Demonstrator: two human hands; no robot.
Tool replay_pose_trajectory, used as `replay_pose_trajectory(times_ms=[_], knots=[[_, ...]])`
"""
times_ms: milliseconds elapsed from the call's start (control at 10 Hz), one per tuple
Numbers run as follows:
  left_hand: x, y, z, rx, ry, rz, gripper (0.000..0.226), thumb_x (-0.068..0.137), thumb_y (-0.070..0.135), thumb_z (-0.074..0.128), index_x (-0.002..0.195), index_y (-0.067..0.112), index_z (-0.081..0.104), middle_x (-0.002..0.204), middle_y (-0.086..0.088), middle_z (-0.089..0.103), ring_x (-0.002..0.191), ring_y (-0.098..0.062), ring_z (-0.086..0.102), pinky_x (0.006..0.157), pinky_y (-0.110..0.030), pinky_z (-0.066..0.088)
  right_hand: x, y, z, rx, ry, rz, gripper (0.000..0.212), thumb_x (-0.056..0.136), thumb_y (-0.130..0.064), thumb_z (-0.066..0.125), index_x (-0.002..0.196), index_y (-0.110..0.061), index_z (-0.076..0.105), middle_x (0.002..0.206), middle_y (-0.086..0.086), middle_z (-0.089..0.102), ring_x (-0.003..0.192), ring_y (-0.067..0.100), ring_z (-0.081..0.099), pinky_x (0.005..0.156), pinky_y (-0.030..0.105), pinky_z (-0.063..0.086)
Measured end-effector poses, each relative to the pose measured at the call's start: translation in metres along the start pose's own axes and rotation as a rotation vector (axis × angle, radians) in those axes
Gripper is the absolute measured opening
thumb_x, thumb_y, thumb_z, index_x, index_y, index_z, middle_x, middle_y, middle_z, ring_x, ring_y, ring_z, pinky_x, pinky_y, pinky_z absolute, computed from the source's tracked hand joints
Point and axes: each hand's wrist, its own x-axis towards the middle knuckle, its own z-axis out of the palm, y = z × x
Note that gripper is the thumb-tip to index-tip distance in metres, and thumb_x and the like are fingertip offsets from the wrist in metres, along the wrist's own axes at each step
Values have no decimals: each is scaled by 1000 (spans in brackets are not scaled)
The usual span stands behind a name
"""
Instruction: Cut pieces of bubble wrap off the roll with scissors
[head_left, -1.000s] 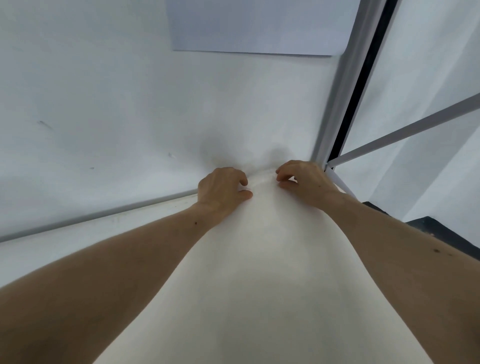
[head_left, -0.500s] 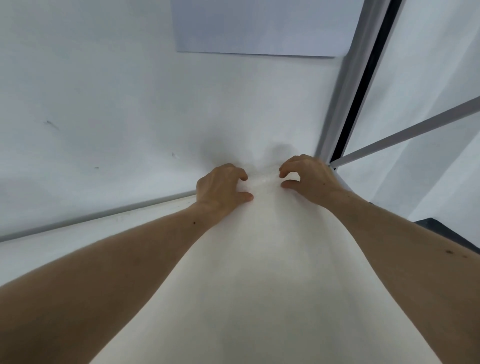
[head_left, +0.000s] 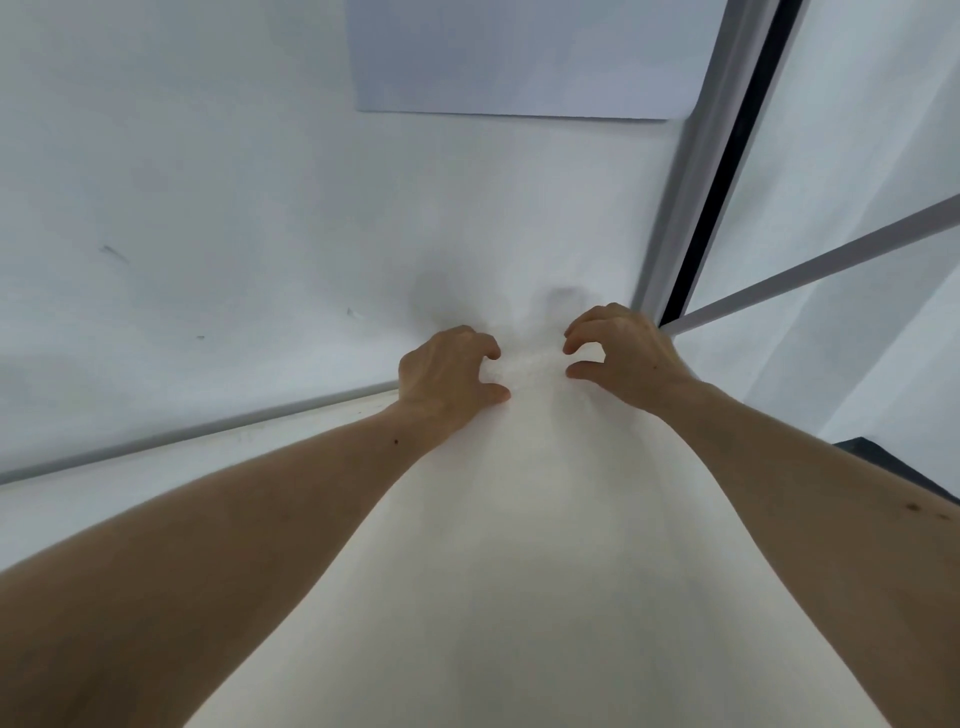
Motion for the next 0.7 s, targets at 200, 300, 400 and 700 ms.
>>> replay_pose_trajectory(times_ms=[200,300,400,700], knots=[[-6,1,-8,48,16,18,41,83,41,70,122,28,61,118,8,60,113,-15,54,77,-27,36,-8,-3,-5,-12,25,23,17,78,-22,79,93,-17,74,112,-5,69,100,18,56,77,35,45],[-11,1,-13,108,6,35,41,87,41,66,125,27,60,119,7,60,117,-16,52,81,-30,40,-14,-7,-7,-45,11,21,18,81,-23,76,98,-18,73,115,-5,68,104,17,56,76,31,40],[-19,1,-15,176,-41,49,43,90,42,60,130,26,56,125,5,60,122,-17,49,87,-32,42,-19,-12,-9,-50,-11,22,18,85,-22,72,103,-17,72,119,-5,67,110,19,56,80,31,39],[-55,4,-28,217,-120,-6,44,91,47,56,126,20,58,126,1,59,120,-21,51,92,-34,40,-46,-24,-10,-27,-63,45,18,86,-24,71,104,-20,72,119,-4,66,112,21,57,93,41,46]])
